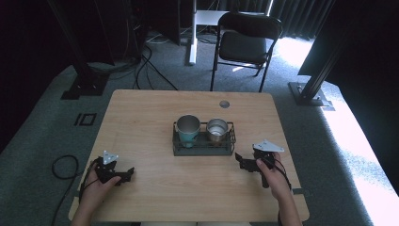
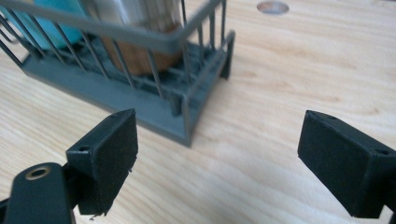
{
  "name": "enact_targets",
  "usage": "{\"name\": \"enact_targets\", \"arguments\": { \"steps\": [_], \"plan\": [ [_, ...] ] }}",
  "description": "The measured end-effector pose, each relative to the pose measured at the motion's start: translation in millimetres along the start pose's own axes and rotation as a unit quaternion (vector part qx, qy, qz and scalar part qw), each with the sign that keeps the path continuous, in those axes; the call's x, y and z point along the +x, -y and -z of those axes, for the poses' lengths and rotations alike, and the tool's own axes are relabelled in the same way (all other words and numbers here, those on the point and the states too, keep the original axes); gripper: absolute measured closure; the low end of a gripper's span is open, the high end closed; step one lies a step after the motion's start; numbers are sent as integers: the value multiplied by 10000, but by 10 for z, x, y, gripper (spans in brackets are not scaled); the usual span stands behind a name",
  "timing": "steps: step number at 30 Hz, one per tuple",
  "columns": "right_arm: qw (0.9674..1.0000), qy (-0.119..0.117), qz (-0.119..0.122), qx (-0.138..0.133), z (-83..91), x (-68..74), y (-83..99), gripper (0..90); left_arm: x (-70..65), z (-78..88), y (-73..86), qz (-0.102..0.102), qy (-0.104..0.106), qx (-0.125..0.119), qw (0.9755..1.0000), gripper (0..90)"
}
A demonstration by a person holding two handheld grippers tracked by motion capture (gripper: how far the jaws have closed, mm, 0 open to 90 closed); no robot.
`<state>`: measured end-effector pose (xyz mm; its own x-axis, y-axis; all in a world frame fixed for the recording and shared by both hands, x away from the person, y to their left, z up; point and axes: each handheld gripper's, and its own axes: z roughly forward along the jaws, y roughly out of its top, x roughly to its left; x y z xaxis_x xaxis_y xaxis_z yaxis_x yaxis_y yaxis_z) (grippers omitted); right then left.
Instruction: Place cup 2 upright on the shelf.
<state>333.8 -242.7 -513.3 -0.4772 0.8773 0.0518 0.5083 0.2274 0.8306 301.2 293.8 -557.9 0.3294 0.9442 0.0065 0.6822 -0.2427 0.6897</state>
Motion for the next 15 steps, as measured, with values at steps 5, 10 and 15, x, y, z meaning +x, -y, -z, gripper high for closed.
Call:
{"name": "enact_targets", "arguments": {
  "steps": [5, 10, 15],
  "plan": [
    [9999, 58, -65, 84, 34, -48, 111, 128, 0, 0, 0, 0, 0, -1, 10000, 15],
    [9997, 140, -136, 162, 74, -100, 228, 128, 1, 0, 0, -5, -1, 2, 10000, 15],
    [9991, 247, -175, 286, 116, -155, 354, 128, 0, 0, 0, 1, -1, -2, 10000, 15]
  ]
}}
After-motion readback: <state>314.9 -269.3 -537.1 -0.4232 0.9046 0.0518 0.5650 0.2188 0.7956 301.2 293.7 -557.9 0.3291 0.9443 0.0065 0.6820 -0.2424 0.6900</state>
